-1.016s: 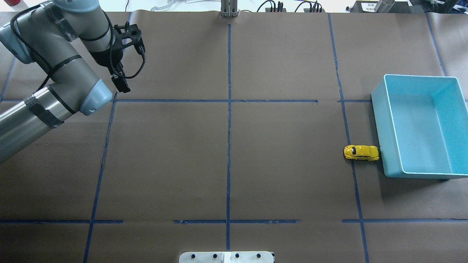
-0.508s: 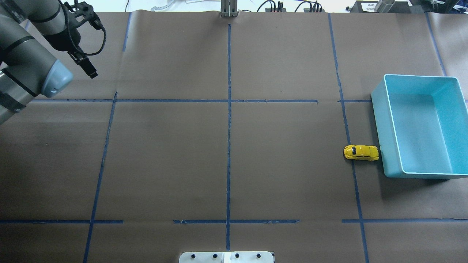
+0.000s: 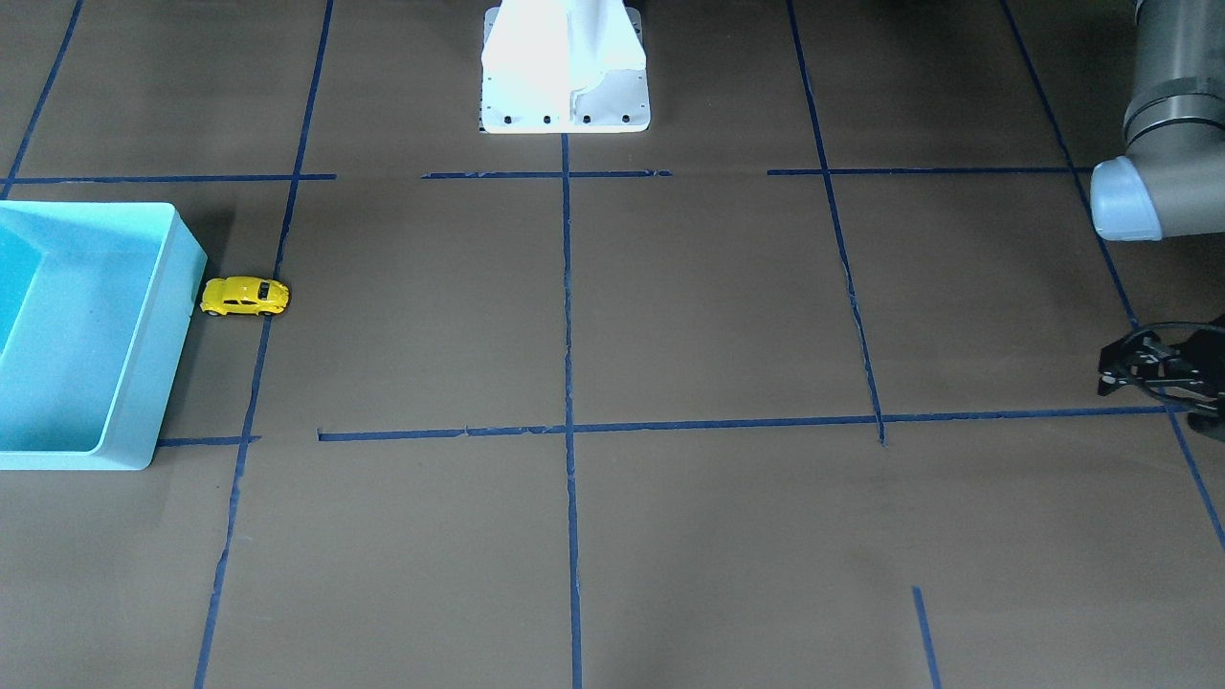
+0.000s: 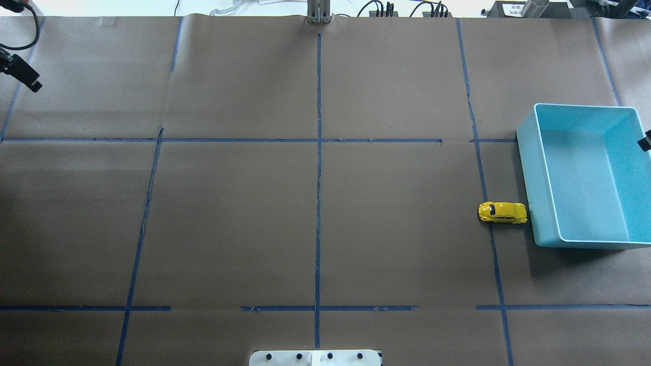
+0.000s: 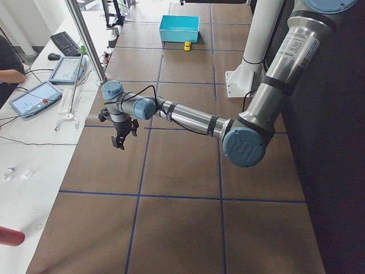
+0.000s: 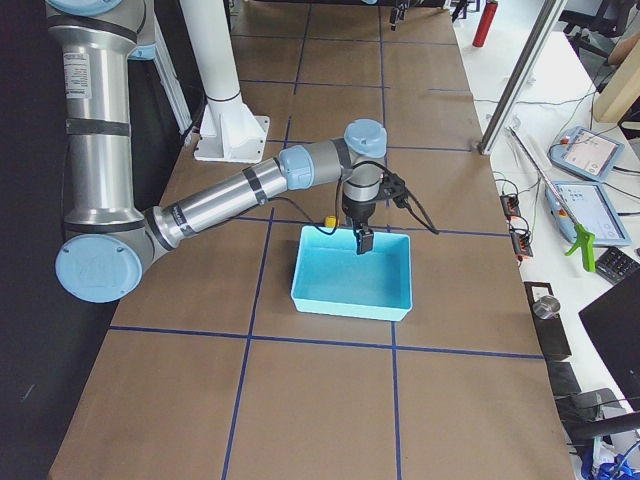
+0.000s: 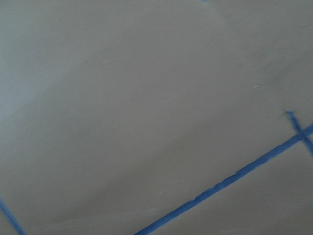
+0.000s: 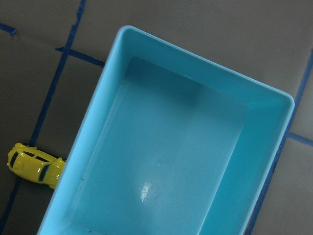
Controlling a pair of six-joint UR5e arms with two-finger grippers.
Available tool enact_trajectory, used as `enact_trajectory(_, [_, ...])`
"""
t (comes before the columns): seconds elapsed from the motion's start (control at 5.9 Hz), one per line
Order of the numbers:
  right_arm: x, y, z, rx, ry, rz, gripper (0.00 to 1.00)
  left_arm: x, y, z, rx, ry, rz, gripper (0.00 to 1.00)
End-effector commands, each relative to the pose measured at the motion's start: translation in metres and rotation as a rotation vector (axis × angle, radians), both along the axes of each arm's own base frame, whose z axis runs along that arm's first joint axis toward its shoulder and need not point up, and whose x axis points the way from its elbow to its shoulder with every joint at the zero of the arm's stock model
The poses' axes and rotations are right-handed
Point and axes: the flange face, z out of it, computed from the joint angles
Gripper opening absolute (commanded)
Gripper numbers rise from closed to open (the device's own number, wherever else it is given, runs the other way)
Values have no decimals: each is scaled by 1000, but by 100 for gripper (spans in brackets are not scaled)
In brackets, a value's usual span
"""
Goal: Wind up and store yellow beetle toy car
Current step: 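Move the right gripper over the car beside the blue bin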
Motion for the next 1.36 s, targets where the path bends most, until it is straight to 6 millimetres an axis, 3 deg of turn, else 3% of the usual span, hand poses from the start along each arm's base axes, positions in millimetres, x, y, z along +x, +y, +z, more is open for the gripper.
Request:
enact_trajectory(0.0, [-55,-24,-58,216,19,-172,100,-74,25,52,-114,-13,-146,100])
enact_trajectory(0.17, [-73,-25,-67,329,24,-305,100,-101,46,81,-160,-20,-185,100])
enact_trajectory(0.51, [-107,-22,-58,515,19,-570,100,-147,88,122,-239,70,-247,100])
enact_trajectory(0.68, [-138,-13,-56,541,-1,-614,100,-154,93,124,-247,91,-259,100])
enact_trajectory(1.02, [-177,7,-59,560,-19,-693,100,-158,115,132,-258,92,-266,100])
enact_trajectory(1.19, [-190,14,-57,616,1,-708,100,-156,111,126,-247,89,-264,100])
